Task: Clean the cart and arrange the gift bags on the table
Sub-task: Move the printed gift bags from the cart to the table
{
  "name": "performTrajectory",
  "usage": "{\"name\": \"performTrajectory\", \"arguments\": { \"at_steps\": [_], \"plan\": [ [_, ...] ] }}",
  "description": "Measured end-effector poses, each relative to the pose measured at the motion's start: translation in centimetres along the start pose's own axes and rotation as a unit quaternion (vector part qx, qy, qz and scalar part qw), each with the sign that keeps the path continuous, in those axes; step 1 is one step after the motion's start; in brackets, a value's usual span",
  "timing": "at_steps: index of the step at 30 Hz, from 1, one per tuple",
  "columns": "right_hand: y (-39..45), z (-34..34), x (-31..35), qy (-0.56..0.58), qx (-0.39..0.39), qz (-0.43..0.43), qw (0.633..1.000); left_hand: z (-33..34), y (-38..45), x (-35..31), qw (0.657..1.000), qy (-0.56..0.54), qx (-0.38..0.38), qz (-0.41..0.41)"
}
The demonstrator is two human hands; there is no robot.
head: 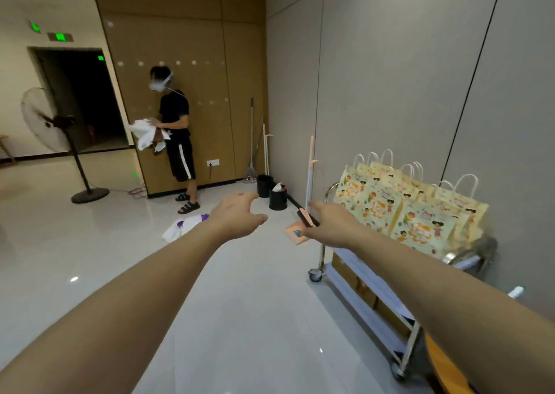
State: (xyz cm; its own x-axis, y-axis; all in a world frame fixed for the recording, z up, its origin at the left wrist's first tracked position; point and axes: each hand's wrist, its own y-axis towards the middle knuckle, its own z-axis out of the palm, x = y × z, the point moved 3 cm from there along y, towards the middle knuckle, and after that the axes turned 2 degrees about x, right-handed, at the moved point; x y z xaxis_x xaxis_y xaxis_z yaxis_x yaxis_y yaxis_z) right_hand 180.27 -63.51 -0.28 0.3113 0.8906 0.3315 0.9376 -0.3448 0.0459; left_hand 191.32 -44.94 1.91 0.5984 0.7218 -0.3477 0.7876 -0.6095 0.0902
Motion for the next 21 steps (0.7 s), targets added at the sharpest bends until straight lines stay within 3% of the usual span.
{"name": "performTrajectory", "arguments": {
  "at_steps": [8, 16, 21],
  "plan": [
    [13.5, 0.6, -3.3, 0.002, -0.003, 0.086, 0.996, 3.1, 14.9, 2.7, 0.996, 0.005, 0.059, 0.066],
    [30.1, 3.1, -5.5, 0.037, -0.02, 0.09, 0.995, 4.7, 30.7, 7.1, 0.991, 0.061, 0.069, 0.097],
    [41.2, 1.3, -7.0, 0.105, -0.036, 0.094, 0.989, 2.5, 42.4, 9.0, 0.981, 0.135, 0.084, 0.114]
  ]
}}
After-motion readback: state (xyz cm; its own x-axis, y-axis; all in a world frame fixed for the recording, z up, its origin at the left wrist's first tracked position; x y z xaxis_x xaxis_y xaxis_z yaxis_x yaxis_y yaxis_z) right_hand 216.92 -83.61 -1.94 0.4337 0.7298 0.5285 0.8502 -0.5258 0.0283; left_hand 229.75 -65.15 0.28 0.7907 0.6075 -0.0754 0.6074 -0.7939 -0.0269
